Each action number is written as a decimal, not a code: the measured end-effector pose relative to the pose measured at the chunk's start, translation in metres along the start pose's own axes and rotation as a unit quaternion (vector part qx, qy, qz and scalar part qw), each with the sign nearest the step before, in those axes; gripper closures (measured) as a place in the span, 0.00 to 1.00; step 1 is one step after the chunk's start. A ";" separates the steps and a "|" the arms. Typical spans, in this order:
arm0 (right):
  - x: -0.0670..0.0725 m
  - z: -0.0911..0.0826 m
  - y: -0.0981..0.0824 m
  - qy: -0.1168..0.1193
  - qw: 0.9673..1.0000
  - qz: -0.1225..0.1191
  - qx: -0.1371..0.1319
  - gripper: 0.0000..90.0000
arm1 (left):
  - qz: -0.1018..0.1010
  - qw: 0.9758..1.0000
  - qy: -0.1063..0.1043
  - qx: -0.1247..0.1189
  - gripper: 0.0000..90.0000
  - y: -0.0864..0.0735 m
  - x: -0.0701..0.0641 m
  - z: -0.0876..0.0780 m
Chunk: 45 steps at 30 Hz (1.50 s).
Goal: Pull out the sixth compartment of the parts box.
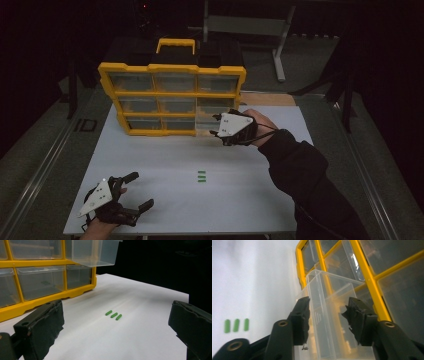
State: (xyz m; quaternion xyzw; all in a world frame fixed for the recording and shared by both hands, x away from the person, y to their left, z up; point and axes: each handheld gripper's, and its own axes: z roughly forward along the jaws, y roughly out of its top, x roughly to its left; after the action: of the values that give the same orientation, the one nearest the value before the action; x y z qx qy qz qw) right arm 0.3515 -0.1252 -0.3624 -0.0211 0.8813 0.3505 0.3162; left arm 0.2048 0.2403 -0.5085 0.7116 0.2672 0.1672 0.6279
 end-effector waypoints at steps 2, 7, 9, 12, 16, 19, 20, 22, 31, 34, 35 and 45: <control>-0.001 -0.001 0.000 0.007 1.000 0.020 0.003 0.50 | 0.000 1.000 0.000 0.000 0.00 0.000 0.000 0.000; -0.004 -0.003 -0.002 0.009 0.998 0.061 0.004 0.40 | 0.000 1.000 0.001 0.001 0.00 0.000 0.000 0.000; -0.005 -0.004 -0.002 0.007 0.997 0.072 0.005 0.35 | 0.000 1.000 0.001 0.000 0.00 0.000 0.000 0.000; -0.005 -0.006 -0.004 0.004 0.996 0.088 0.005 0.28 | 0.000 1.000 0.000 0.001 0.00 0.000 0.000 0.000; -0.006 -0.010 -0.008 -0.004 0.994 0.110 0.004 0.18 | 0.000 1.000 0.002 0.001 0.00 0.000 0.000 0.000; -0.006 -0.014 -0.011 -0.011 0.991 0.134 -0.003 0.15 | 0.001 1.000 0.003 0.003 0.00 0.000 0.000 0.000; -0.006 -0.015 -0.013 -0.014 0.990 0.140 -0.005 0.14 | 0.001 1.000 0.003 0.004 0.00 0.000 0.000 0.000; -0.005 -0.019 -0.016 -0.020 0.988 0.155 -0.015 0.11 | 0.001 1.000 0.003 0.006 0.00 0.000 0.000 0.000; -0.004 -0.031 -0.037 -0.025 0.980 0.193 -0.048 0.10 | -0.002 1.000 0.001 0.010 0.00 -0.001 0.000 0.002; -0.003 -0.033 -0.045 -0.018 0.978 0.203 -0.051 0.10 | -0.002 1.000 0.003 0.010 0.00 0.000 0.000 0.002; -0.002 -0.034 -0.049 -0.016 0.977 0.204 -0.052 0.10 | -0.002 1.000 0.003 0.010 0.00 0.000 0.000 0.002; 0.010 -0.042 -0.076 -0.012 0.965 0.251 -0.074 0.15 | -0.003 1.000 0.004 0.009 0.00 0.000 0.000 0.001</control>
State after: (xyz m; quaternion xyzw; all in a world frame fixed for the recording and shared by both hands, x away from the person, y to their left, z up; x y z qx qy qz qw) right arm 0.3404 -0.2073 -0.3908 0.1822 0.8260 0.4830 0.2264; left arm 0.2056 0.2392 -0.5090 0.7157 0.2735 0.1657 0.6210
